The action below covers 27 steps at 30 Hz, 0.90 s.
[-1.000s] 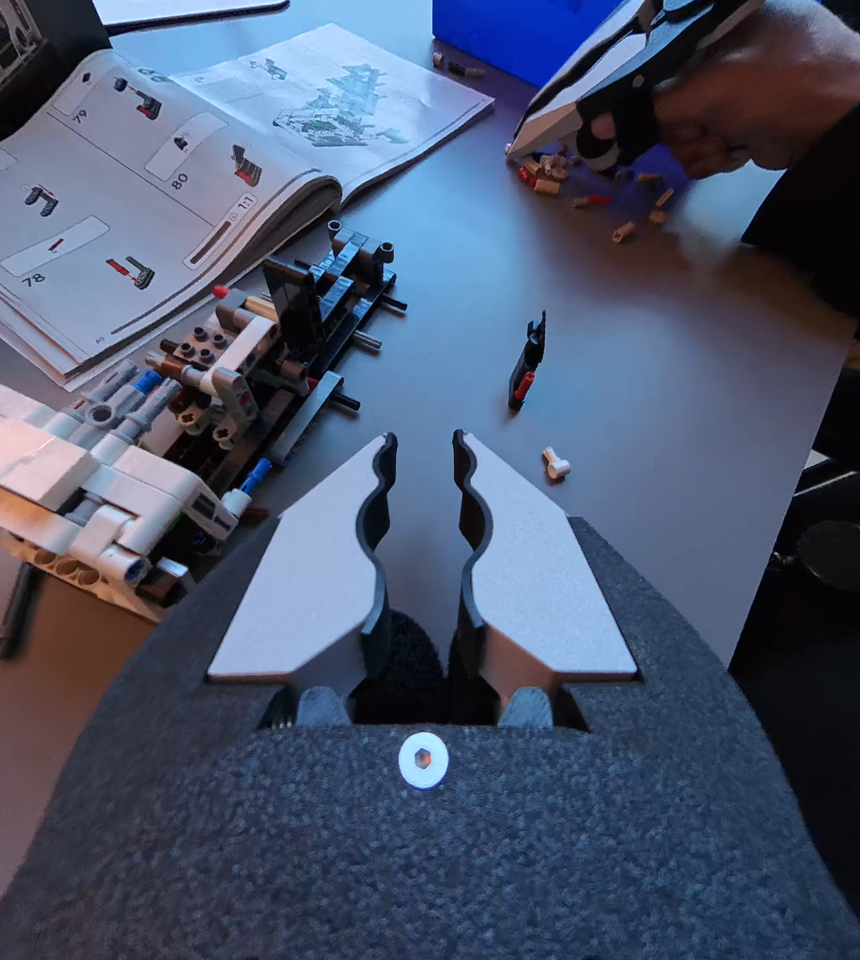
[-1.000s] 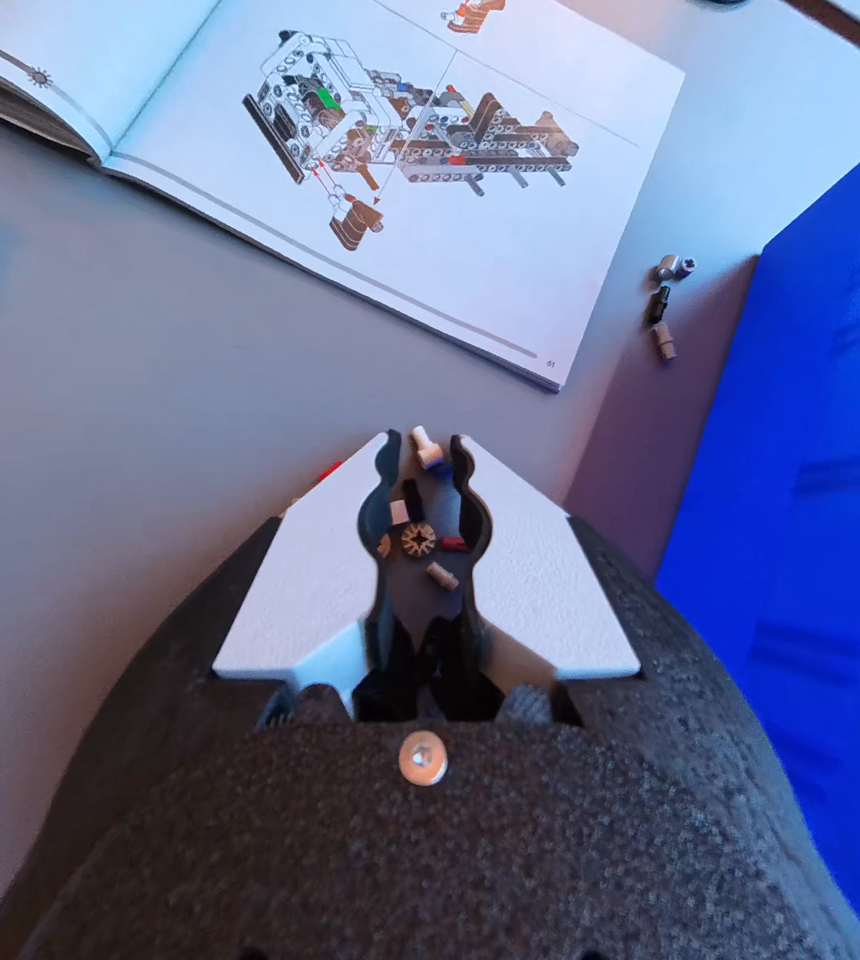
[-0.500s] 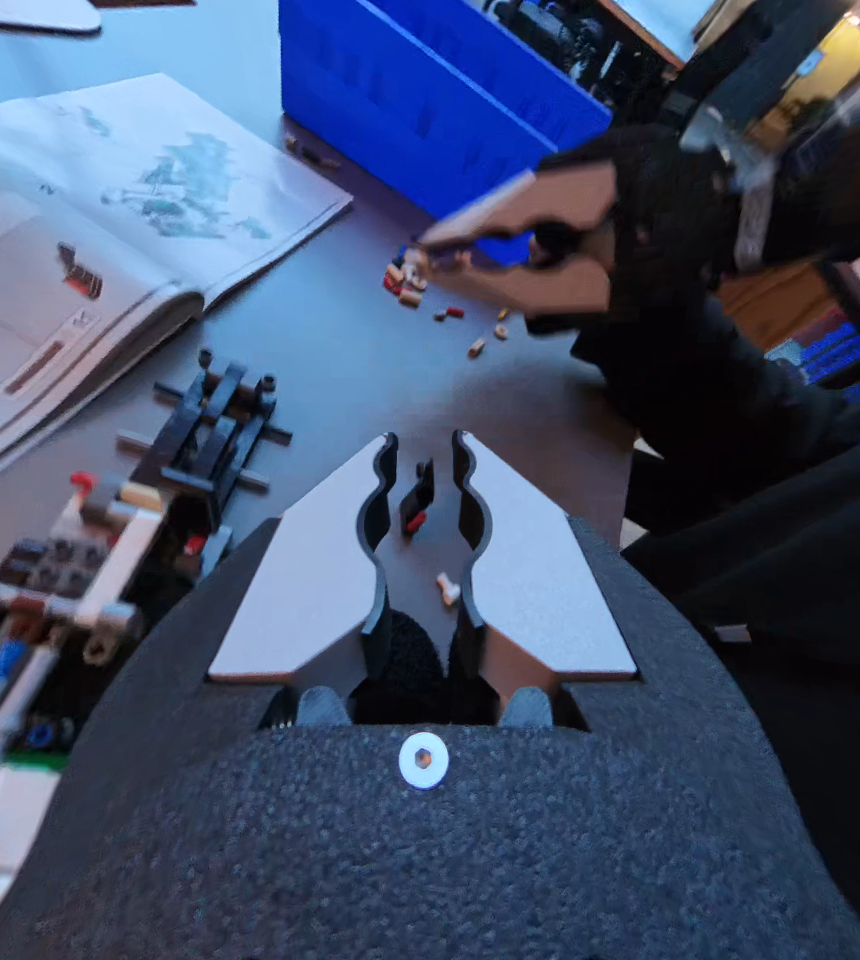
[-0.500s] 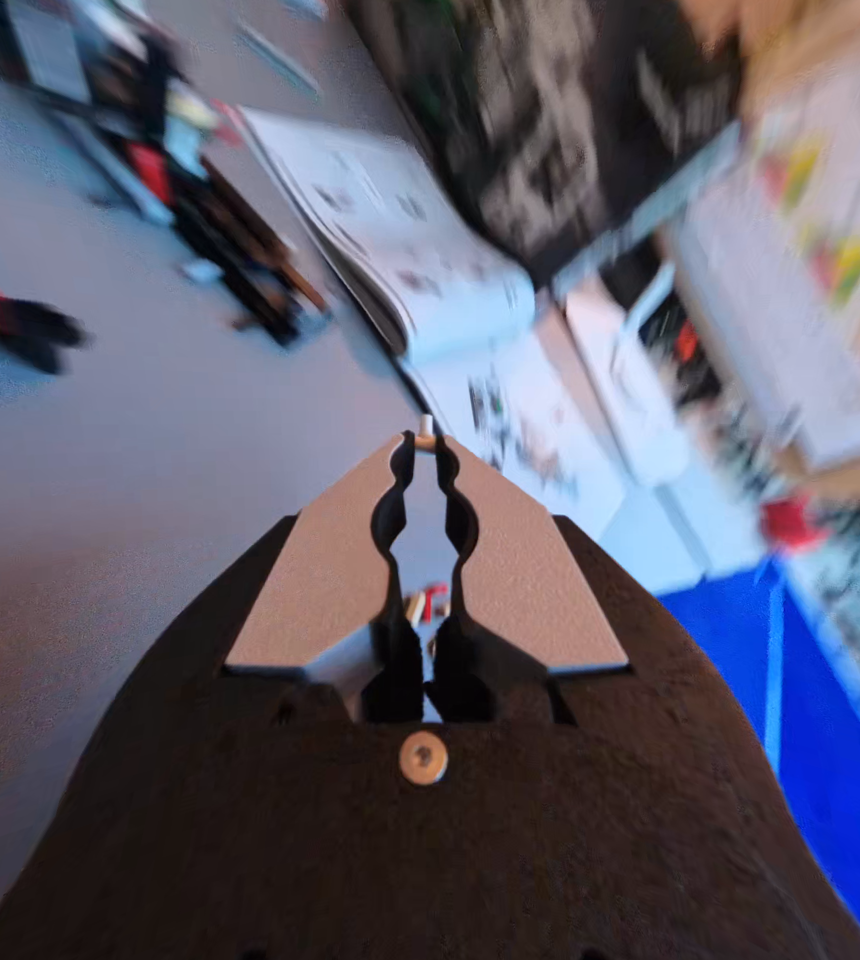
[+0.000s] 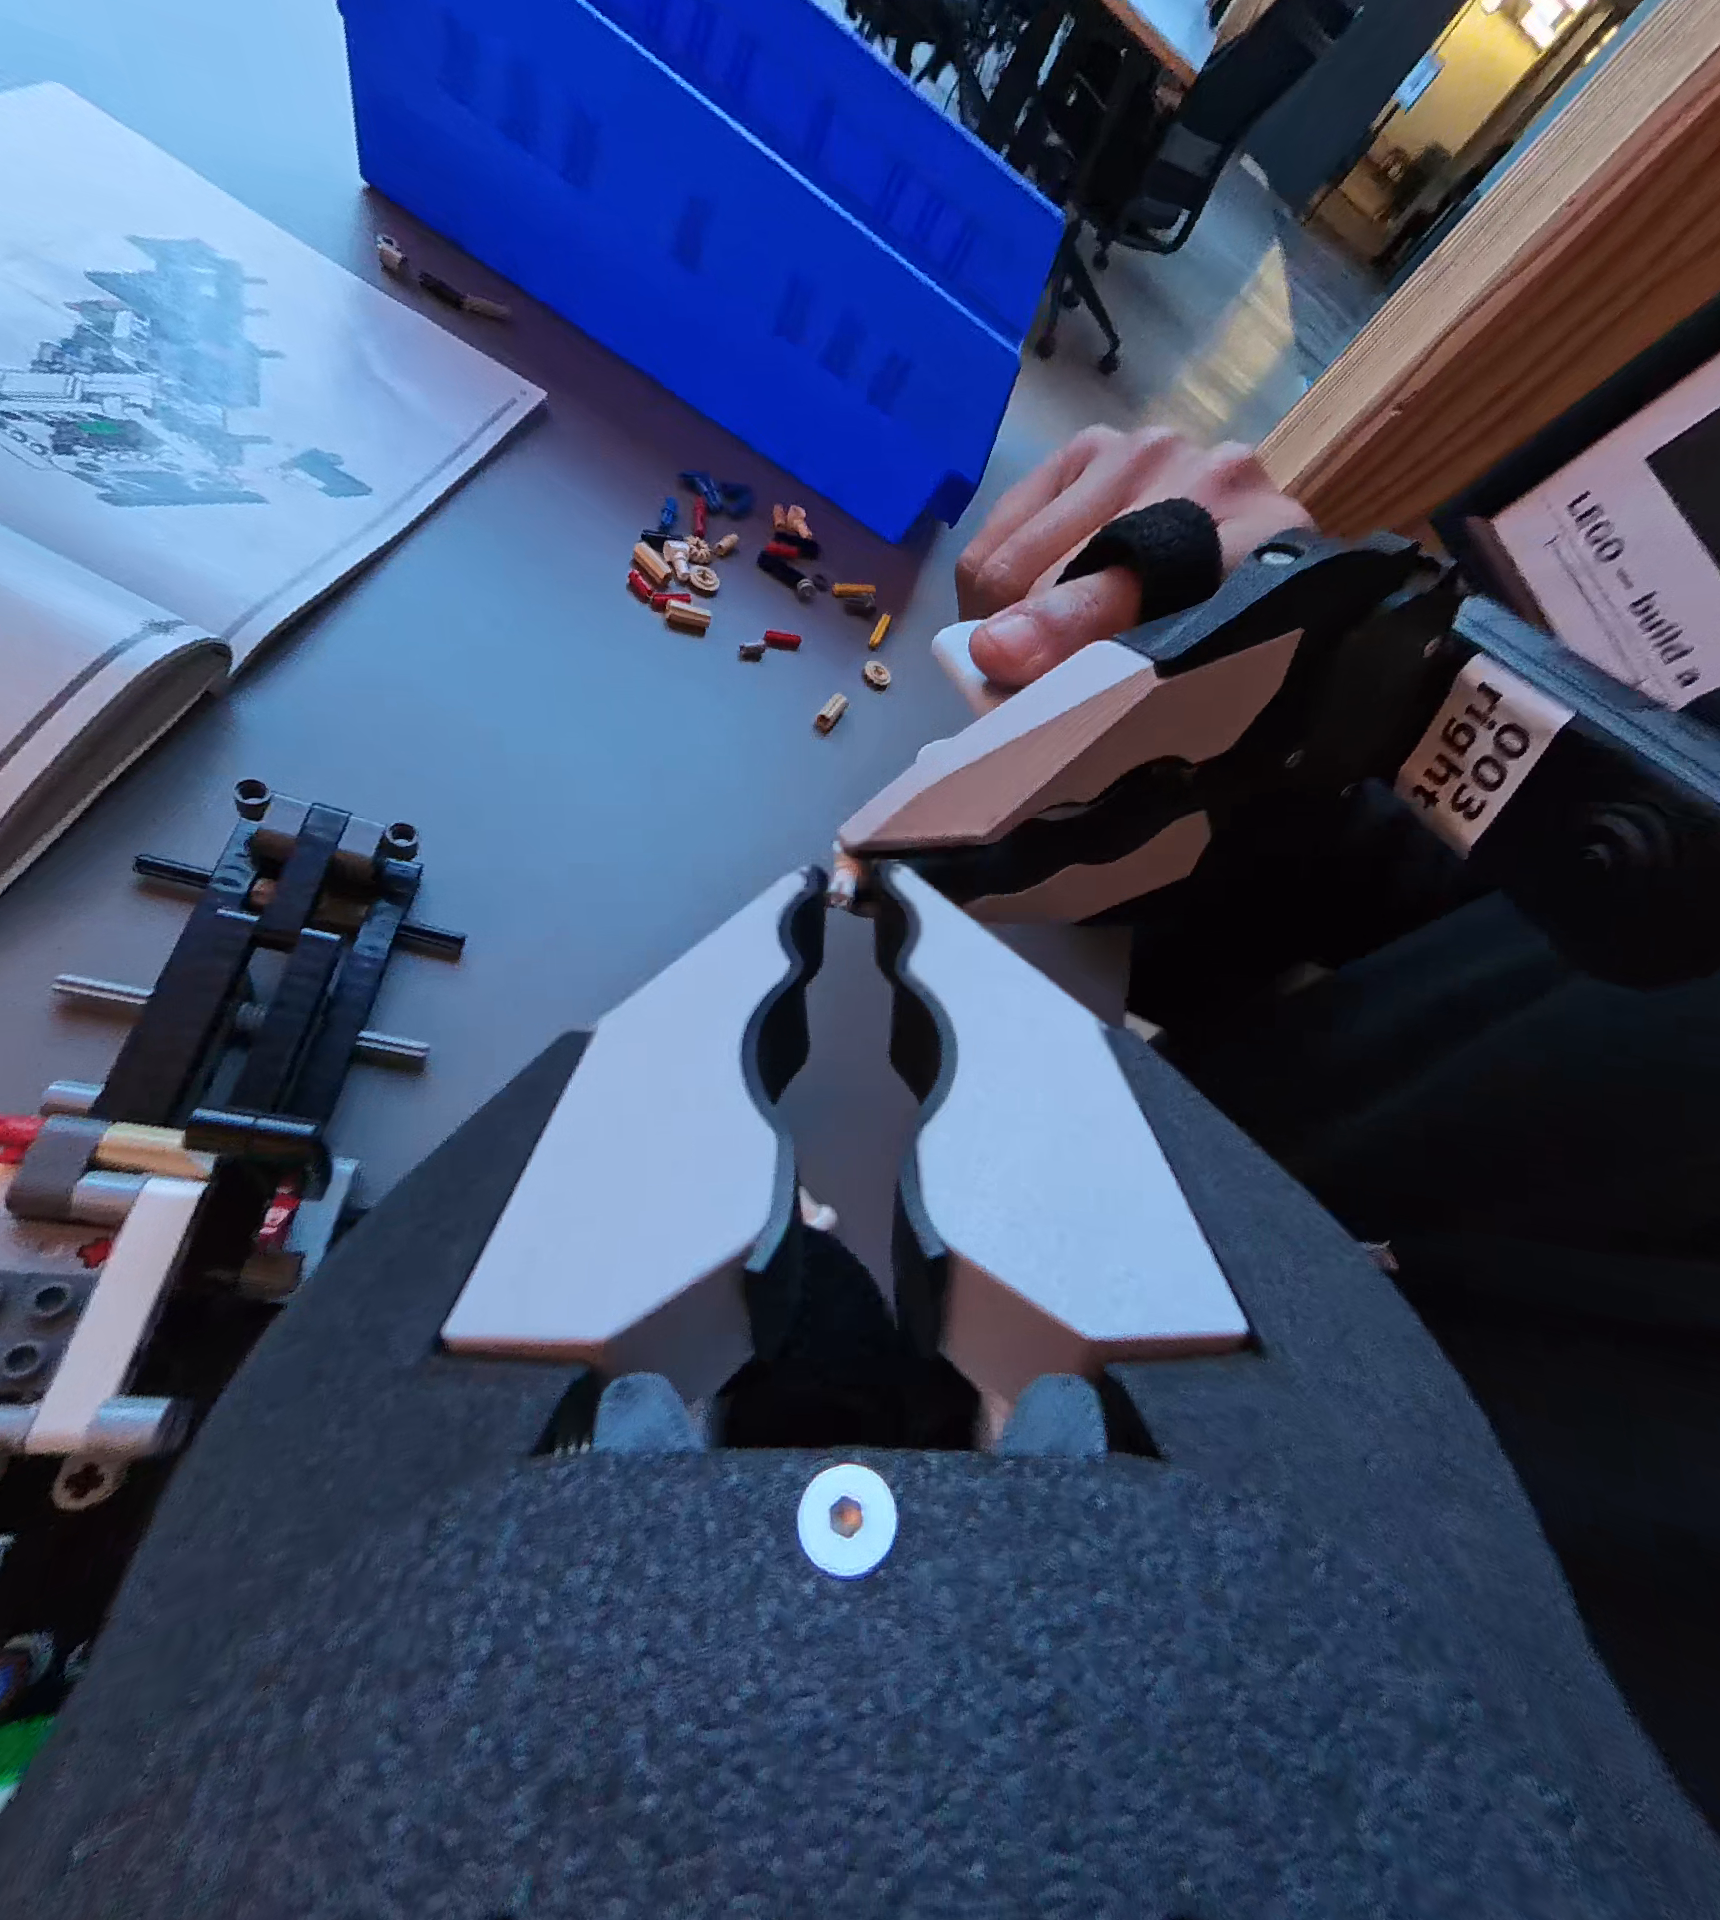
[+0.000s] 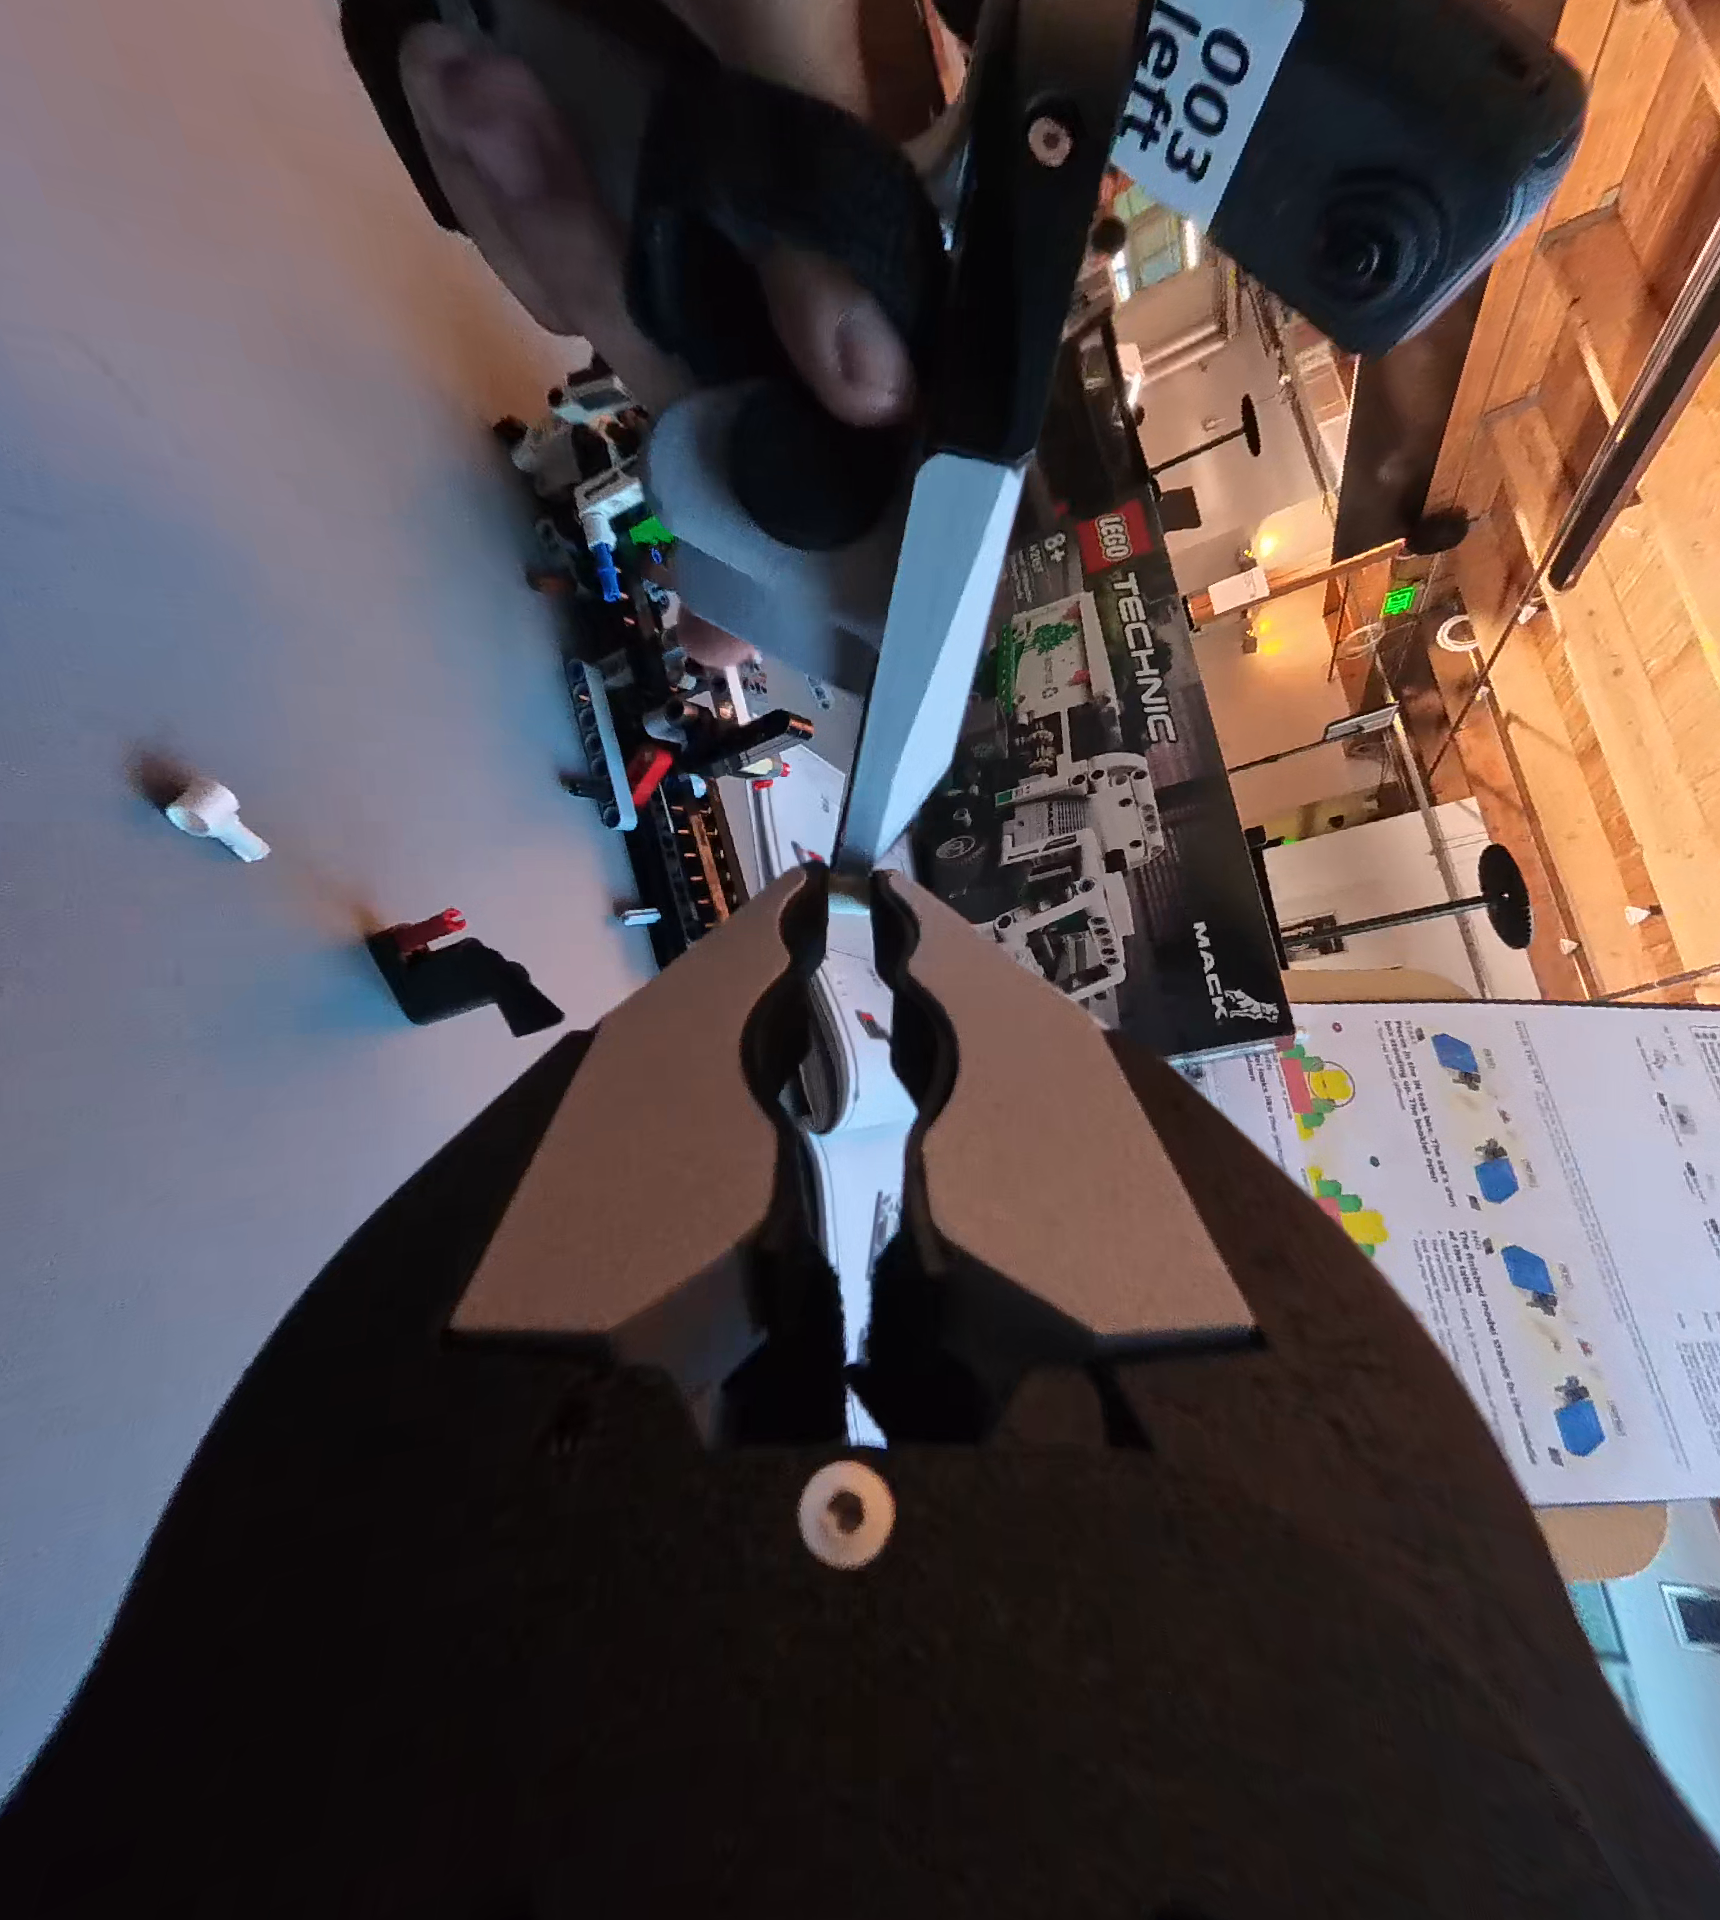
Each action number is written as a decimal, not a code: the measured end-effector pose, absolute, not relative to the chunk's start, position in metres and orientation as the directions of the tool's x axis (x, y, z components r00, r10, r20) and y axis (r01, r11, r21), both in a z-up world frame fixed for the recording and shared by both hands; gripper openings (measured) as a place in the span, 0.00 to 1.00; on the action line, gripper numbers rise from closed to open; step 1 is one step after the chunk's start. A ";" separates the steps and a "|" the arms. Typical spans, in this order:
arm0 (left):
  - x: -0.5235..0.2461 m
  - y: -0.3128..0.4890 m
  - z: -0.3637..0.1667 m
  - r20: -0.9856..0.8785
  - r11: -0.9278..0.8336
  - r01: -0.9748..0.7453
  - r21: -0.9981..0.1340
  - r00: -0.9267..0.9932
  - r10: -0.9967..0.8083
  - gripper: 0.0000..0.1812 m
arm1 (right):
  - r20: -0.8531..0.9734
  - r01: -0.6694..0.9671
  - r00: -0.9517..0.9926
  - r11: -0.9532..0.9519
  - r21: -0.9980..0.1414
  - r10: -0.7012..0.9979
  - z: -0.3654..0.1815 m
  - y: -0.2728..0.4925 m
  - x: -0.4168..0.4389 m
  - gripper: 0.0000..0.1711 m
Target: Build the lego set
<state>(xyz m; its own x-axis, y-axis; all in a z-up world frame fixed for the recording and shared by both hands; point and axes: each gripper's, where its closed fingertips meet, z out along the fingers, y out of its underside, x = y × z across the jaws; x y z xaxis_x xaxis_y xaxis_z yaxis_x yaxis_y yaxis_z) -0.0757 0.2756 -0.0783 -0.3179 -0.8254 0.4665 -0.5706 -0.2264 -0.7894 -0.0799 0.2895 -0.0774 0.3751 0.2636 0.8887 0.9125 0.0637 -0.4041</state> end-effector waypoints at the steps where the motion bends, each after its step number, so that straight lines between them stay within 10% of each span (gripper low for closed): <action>1: -0.077 0.276 -0.080 0.454 -0.213 -0.573 -0.791 -0.318 -0.832 0.04 | 0.886 0.909 0.376 0.074 -0.409 0.272 -0.077 0.289 -0.082 0.04; 10: -0.085 0.286 -0.068 0.399 -0.208 -0.493 -0.845 -0.321 -0.859 0.02 | 0.741 0.779 0.586 0.023 -0.626 0.328 -0.075 0.277 -0.084 0.08; 15: -0.092 0.295 -0.060 0.169 -0.066 -0.334 -0.940 -0.288 -0.943 0.02 | 0.046 0.159 0.892 -0.216 -0.963 0.450 -0.078 0.274 -0.090 0.13; 21: -0.099 0.288 -0.066 -0.165 0.214 -0.171 -0.962 -0.263 -0.950 0.02 | -0.667 -0.522 0.560 -0.415 -0.745 0.492 -0.069 0.276 -0.102 0.20; 27: -0.105 0.277 -0.065 -0.347 0.378 -0.076 -0.923 -0.265 -0.900 0.02 | -0.813 -0.656 0.289 -0.515 -0.552 0.505 -0.058 0.273 -0.102 0.10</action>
